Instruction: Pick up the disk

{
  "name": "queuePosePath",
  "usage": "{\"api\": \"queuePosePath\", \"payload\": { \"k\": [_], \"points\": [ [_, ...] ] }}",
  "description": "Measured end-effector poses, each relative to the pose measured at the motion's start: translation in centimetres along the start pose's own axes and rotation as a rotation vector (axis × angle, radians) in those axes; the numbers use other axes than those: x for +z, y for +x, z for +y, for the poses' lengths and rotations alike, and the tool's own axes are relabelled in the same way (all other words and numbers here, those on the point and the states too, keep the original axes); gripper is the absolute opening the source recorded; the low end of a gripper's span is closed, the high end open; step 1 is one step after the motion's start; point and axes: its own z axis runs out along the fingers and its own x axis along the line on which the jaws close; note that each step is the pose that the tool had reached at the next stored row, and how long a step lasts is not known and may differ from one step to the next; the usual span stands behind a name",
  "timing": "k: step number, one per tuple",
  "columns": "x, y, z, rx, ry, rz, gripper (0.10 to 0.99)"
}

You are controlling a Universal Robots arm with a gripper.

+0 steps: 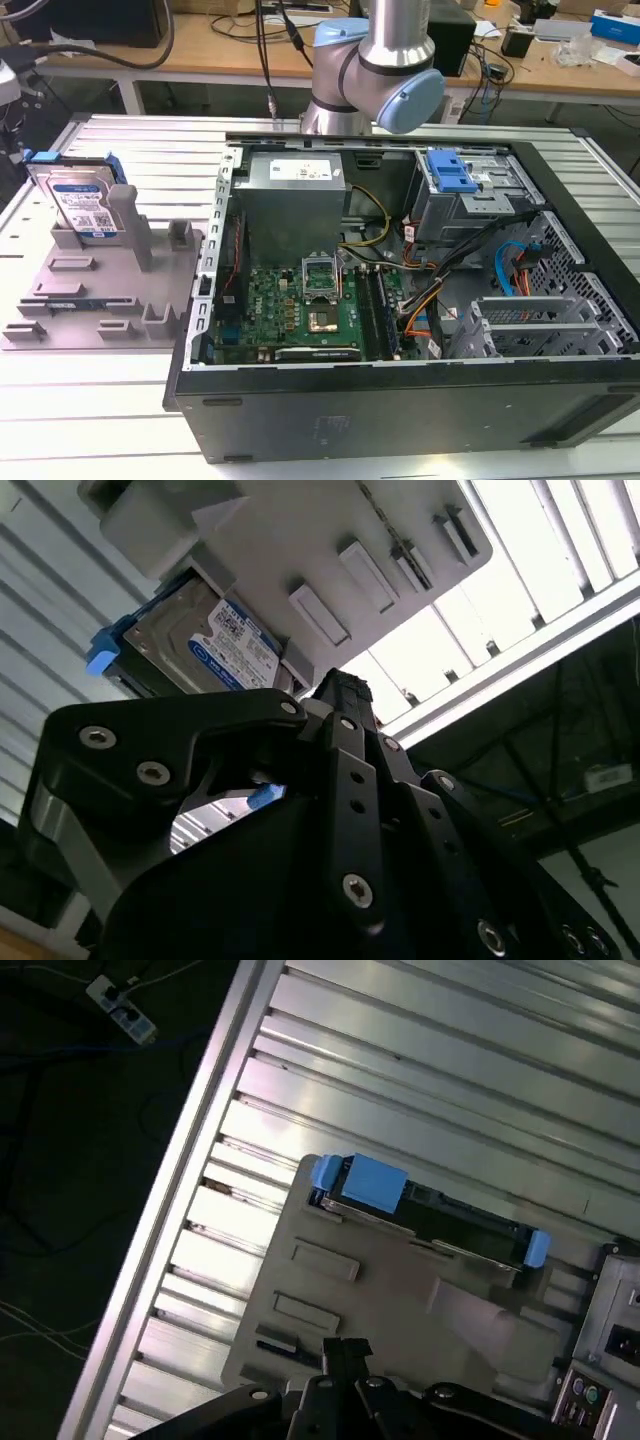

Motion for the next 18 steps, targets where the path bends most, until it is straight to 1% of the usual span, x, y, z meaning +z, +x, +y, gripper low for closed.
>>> {"api": "queuePosePath", "payload": {
  "k": [1,4,10,12,13,14,15,16,17,18],
  "points": [
    [0.0,0.0,0.0,-0.019,0.0,0.0008,0.106],
    [0.0,0.0,0.0,-0.12,0.0,0.0044,0.106],
    [0.0,0.0,0.0,-0.255,0.0,0.0093,0.106],
    [0.0,0.0,-0.01,-0.322,0.0,0.0119,0.114],
    [0.0,0.0,0.0,-0.37,0.0,0.0136,0.235],
    [0.0,0.0,0.0,-0.39,0.0,0.0143,0.298],
    [0.0,0.0,0.0,-0.407,0.0,0.0149,0.298],
    [0.0,0.0,0.0,-0.44,0.0,0.0161,0.416],
    [0.0,0.0,0.0,-0.46,0.0,0.0169,0.416],
    [0.01,0.0,0.0,-0.484,0.0,0.0177,0.482]
  ]
}}
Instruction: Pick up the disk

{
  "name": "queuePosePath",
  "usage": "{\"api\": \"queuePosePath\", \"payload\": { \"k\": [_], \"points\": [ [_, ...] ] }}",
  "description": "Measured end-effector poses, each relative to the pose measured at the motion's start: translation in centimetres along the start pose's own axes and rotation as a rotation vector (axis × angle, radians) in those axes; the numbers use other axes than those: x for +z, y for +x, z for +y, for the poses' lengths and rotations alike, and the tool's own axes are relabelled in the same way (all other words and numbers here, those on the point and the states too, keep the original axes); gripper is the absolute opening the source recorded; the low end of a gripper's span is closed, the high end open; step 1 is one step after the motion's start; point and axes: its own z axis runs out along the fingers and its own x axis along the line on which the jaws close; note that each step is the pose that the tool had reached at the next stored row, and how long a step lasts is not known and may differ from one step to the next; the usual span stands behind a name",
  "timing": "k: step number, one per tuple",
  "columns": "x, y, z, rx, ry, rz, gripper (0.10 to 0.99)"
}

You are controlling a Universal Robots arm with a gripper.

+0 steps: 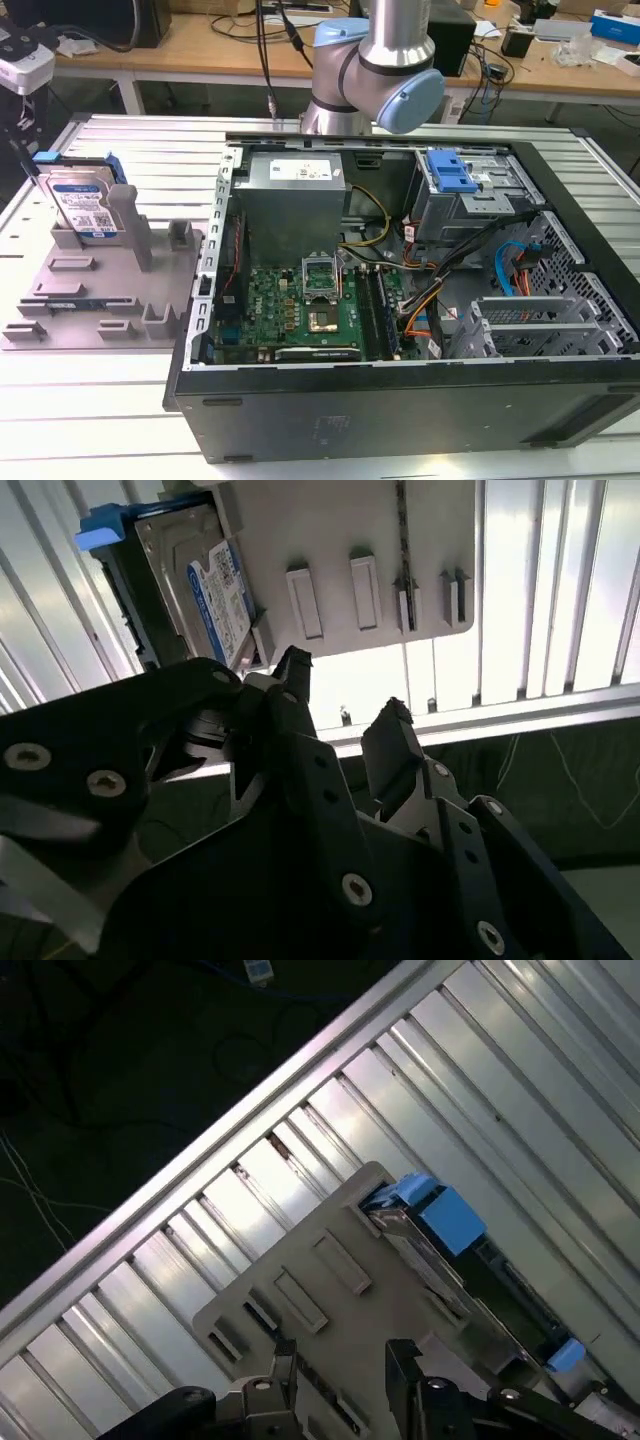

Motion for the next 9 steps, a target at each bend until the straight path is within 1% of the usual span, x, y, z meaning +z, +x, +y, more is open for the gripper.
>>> {"api": "queuePosePath", "payload": {
  "k": [4,6,7,8,9],
  "points": [
    [0.01,0.0,0.0,-0.082,0.0,0.003,0.482],
    [0.03,0.0,0.0,-0.169,0.0,0.0062,0.482],
    [0.03,0.0,0.0,-0.213,0.0,0.008,0.498],
    [0.04,0.0,0.0,-0.235,0.0,0.0087,0.557],
    [0.04,0.0,0.0,-0.256,0.0,0.0095,0.557]
  ]
}}
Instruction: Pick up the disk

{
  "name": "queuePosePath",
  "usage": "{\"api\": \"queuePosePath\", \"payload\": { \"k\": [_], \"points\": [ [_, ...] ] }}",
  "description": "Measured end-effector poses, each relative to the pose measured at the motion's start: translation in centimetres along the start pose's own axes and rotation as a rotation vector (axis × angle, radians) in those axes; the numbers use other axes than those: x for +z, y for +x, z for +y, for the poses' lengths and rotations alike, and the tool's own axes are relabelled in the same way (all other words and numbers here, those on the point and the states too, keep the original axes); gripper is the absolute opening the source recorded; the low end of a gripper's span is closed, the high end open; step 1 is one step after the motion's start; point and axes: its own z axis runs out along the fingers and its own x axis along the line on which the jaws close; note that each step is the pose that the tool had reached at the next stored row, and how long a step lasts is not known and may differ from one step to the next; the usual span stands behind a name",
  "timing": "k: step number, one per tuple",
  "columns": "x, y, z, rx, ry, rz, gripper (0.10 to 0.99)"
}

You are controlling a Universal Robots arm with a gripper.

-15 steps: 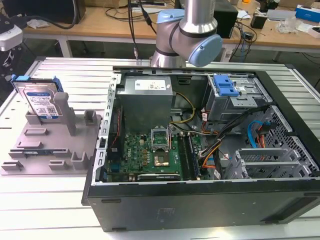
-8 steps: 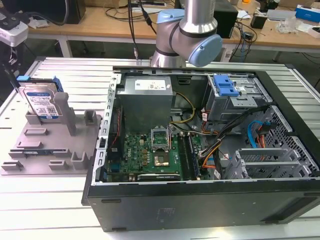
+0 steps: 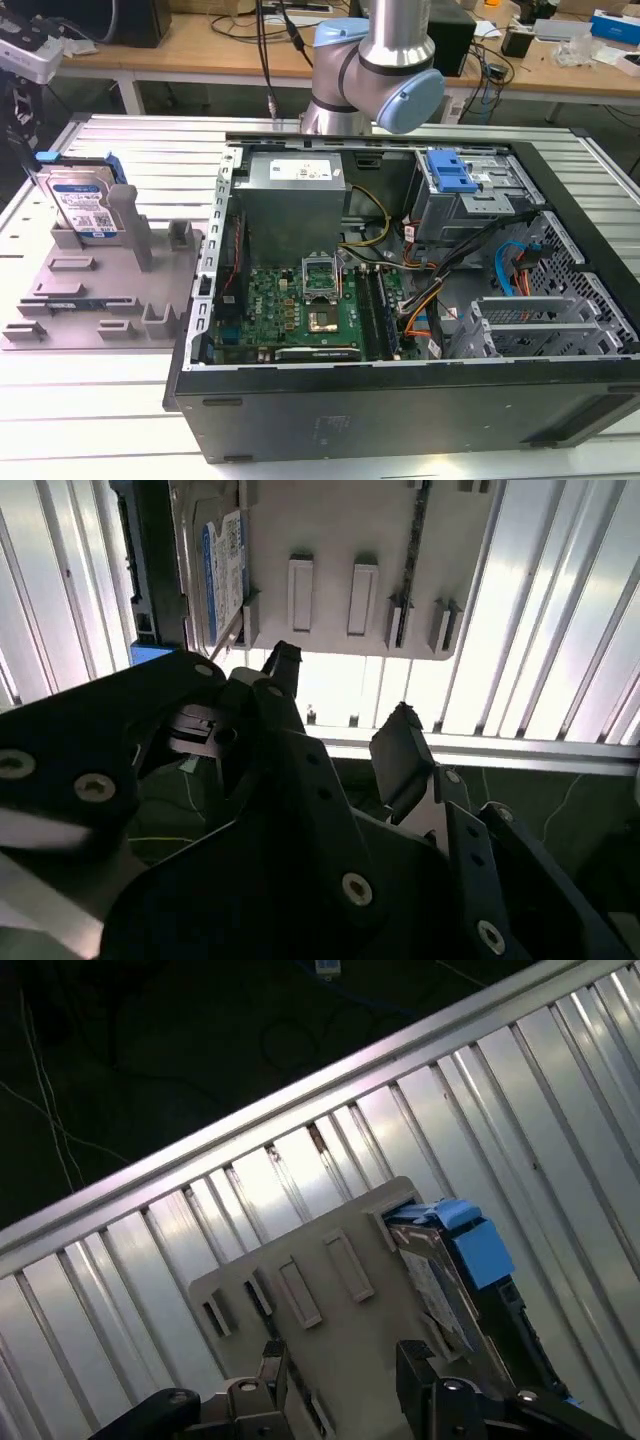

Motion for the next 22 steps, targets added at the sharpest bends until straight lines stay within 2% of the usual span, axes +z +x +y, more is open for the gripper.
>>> {"api": "queuePosePath", "payload": {
  "k": [4,8,11,13,16,18,22],
  "points": [
    [0.01,-0.01,0.0,-0.076,0.004,0.0101,0.557],
    [0.02,-0.01,0.0,-0.156,0.007,0.0117,0.557],
    [0.04,-0.01,0.01,-0.237,0.014,0.0121,0.557],
    [0.07,-0.01,0.01,-0.262,0.022,0.0105,0.557],
    [0.13,-0.03,0.01,-0.305,0.043,0.007,0.557],
    [0.14,-0.04,0.01,-0.309,0.045,0.0128,0.557],
    [0.13,-0.05,0.02,-0.311,0.045,0.0128,0.557]
  ]
}}
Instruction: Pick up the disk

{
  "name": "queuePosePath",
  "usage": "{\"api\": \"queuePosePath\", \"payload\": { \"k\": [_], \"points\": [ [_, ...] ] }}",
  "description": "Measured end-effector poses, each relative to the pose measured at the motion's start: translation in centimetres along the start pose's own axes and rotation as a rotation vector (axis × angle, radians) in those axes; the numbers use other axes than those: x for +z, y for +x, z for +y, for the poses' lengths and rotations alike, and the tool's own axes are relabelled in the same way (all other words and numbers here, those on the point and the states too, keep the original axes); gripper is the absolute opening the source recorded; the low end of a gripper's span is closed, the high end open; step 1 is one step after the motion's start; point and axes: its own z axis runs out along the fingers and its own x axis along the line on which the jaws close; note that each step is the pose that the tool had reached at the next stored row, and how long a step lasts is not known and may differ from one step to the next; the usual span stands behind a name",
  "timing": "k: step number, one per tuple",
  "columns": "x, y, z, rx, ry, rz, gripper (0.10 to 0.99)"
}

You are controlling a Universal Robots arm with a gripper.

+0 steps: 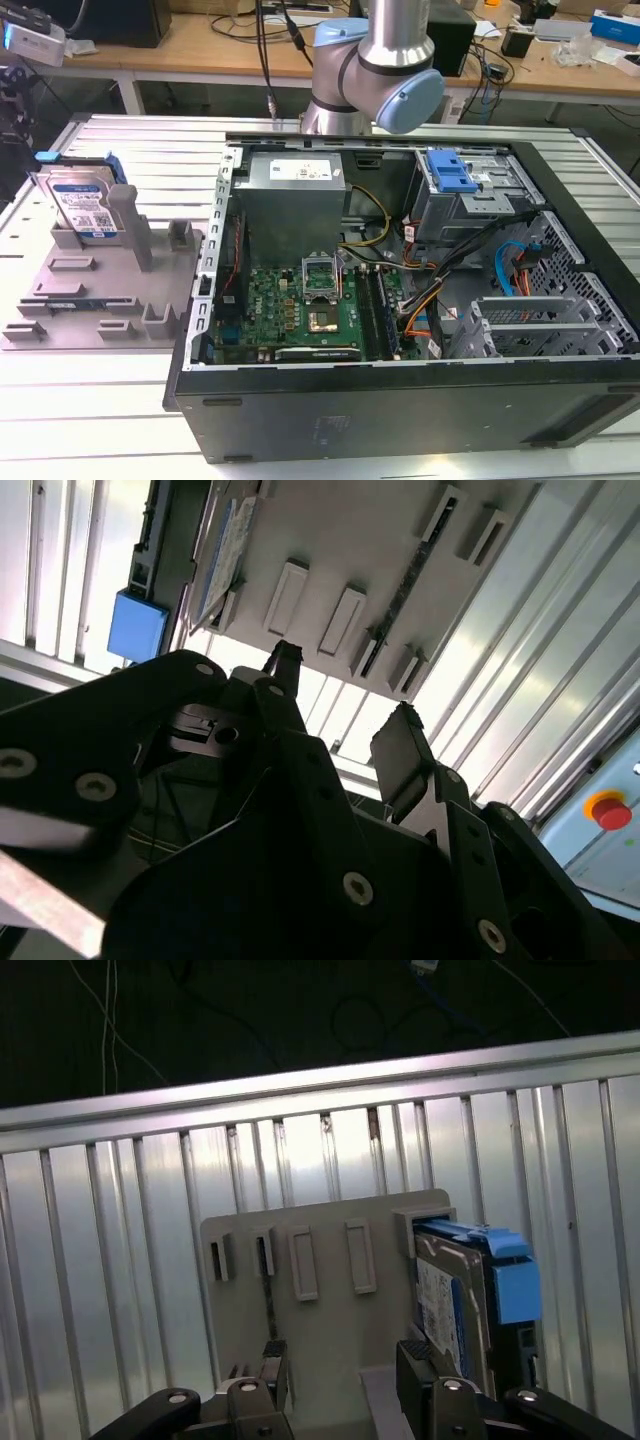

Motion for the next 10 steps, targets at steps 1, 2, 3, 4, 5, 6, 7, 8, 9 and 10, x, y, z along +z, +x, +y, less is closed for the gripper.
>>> {"api": "queuePosePath", "payload": {
  "k": [1,2,3,4,5,6,7,8,9,10],
  "points": [
    [0.0,-0.05,-0.01,-0.001,0.0,0.0,0.557],
    [-0.01,-0.19,-0.02,-0.006,0.0,0.0,0.557],
    [-0.01,-0.39,-0.04,-0.013,0.0,0.0,0.557],
    [-0.01,-0.82,-0.01,-0.019,0.0,-0.0001,0.557],
    [-0.01,-1.39,0.06,-0.026,0.0,0.0002,0.557],
    [-0.03,-2.04,0.15,-0.035,0.0,0.0001,0.557],
    [-0.02,-2.27,0.17,-0.039,0.0,0.0001,0.557],
    [-0.02,-2.53,0.21,-0.043,0.0,0.0,0.557],
    [-0.02,-2.9,0.25,-0.047,0.001,-0.0001,0.557],
    [-0.04,-3.37,0.31,-0.053,0.001,-0.0001,0.557]
  ]
}}
